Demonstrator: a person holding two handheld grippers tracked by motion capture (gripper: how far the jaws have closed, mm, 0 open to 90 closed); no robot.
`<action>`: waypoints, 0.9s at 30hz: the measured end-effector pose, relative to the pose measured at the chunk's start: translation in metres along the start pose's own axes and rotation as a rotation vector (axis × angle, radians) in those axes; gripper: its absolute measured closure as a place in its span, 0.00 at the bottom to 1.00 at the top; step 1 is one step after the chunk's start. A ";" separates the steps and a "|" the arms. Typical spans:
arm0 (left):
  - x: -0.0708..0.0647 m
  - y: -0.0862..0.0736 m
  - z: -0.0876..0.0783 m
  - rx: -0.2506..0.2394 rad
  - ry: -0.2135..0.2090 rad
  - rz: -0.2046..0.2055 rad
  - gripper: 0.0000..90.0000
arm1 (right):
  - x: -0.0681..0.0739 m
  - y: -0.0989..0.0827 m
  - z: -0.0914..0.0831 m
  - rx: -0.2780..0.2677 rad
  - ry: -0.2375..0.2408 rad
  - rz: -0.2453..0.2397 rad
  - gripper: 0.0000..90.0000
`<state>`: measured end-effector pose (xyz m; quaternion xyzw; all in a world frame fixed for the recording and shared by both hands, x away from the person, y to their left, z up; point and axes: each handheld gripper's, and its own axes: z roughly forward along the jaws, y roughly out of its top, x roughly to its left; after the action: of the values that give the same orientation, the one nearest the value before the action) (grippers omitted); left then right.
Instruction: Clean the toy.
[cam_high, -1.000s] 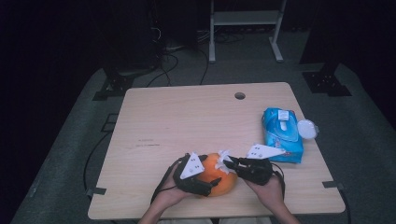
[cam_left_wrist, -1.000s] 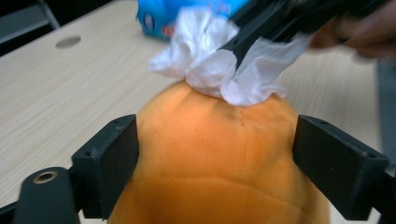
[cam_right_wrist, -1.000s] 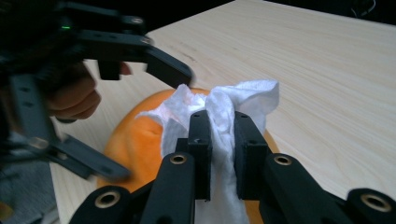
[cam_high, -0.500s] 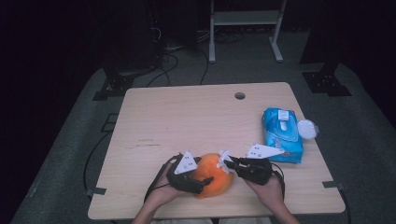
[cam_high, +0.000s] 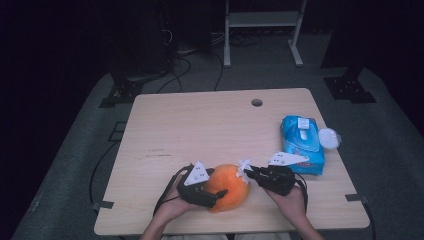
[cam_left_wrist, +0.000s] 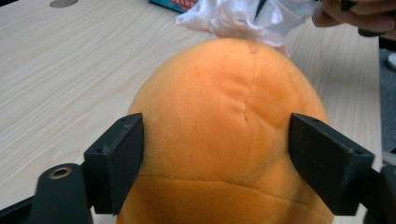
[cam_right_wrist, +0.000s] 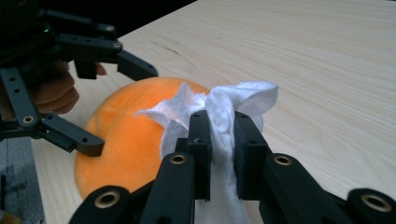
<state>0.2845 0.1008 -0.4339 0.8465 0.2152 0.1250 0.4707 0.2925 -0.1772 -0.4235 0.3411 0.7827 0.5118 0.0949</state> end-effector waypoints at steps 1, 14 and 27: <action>0.000 0.003 0.000 -0.009 -0.007 -0.012 0.19 | 0.001 0.000 0.001 0.004 -0.001 -0.004 0.87; -0.026 0.022 0.013 -0.027 0.184 0.232 0.42 | -0.008 0.002 0.003 -0.035 0.013 0.062 0.87; -0.015 0.007 0.013 0.007 0.107 0.112 0.27 | 0.000 -0.006 0.012 -0.007 0.026 0.017 0.87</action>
<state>0.2784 0.0809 -0.4349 0.8510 0.1928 0.1952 0.4477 0.2962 -0.1698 -0.4349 0.3409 0.7791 0.5198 0.0817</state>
